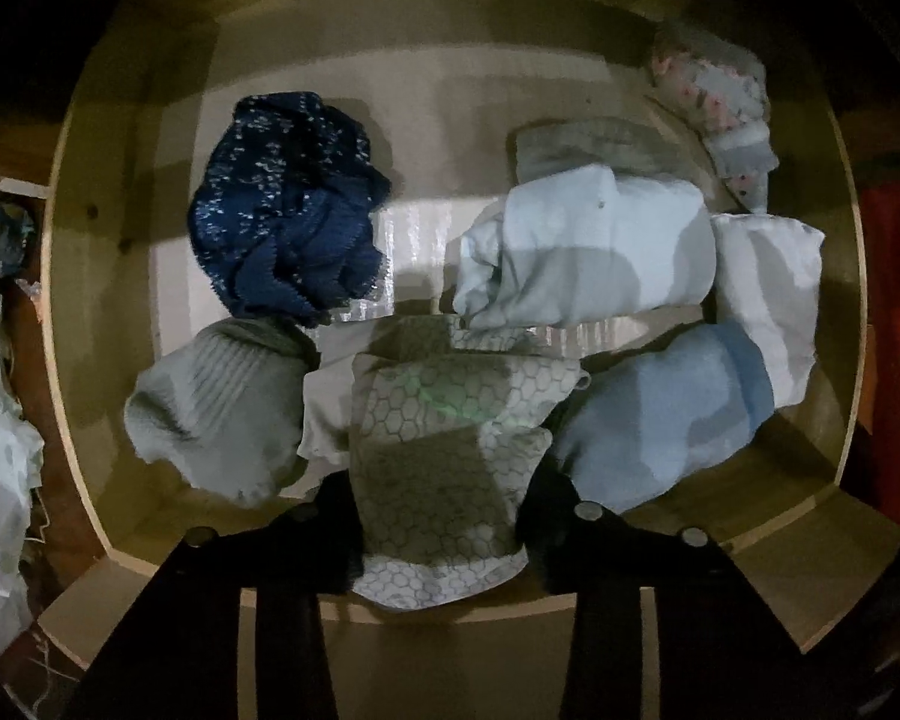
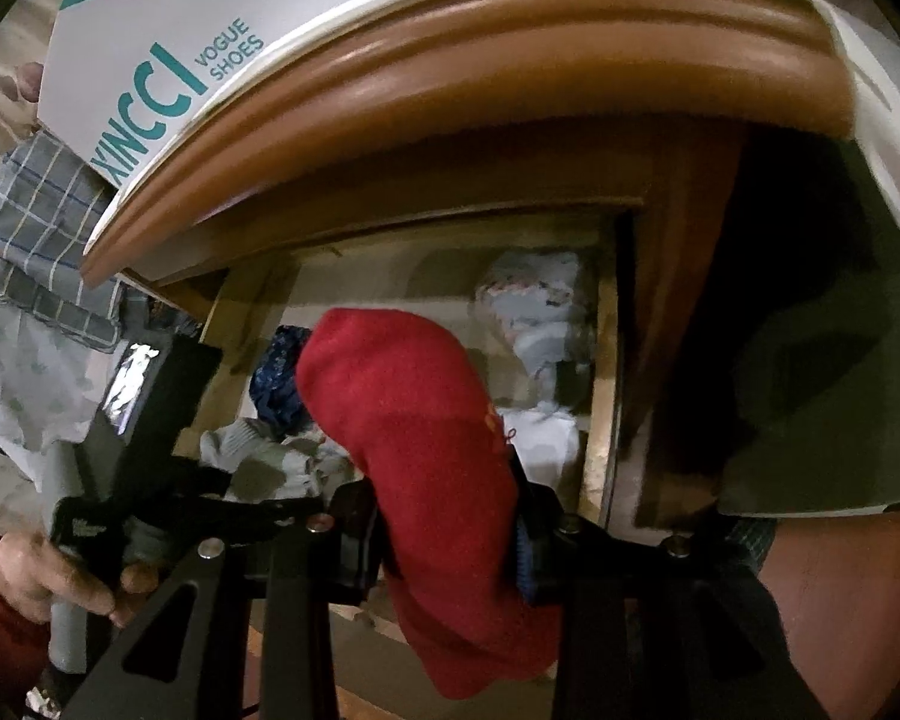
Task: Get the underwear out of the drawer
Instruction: 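Reach the left gripper into the drawer and grasp the grey hexagon-print garment, then lift the hexagon-print garment with the left gripper and carry it into the shoe box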
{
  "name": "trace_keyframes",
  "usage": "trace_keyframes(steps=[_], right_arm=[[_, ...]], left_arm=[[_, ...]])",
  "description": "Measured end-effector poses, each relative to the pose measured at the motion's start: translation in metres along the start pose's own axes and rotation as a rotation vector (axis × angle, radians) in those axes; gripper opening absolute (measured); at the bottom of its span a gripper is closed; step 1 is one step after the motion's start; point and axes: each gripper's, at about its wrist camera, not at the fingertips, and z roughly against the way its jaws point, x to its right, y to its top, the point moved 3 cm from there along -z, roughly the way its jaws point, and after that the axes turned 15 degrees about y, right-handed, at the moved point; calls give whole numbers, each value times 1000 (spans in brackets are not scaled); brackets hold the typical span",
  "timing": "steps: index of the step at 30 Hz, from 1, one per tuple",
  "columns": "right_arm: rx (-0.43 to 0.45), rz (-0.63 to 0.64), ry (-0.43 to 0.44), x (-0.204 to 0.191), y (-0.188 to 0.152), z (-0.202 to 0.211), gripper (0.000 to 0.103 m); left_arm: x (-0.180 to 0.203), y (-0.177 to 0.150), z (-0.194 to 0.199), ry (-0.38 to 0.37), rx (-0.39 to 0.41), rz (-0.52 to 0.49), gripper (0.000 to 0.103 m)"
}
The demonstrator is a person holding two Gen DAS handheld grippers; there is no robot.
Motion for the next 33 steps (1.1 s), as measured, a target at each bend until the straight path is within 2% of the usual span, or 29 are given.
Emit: trace_keyframes(steps=[5,17,23,28,33], right_arm=[[27,-4,-24,3,2,4,33],[51,-15,-47,4,7,8,33],[61,-22,-55,6,6,10,33],[68,-32,-65,5,5,11,33],[71,-35,-85,5,6,11,33]], left_arm=[[-12,-13,9,-21,24,44,33],[-40,-34,53,-102,100,78,30],[-47,-33,77,-114,140,81,30],[-67,-46,107,-109,209,73,30],[-71,-48,129,-97,299,90,30]])
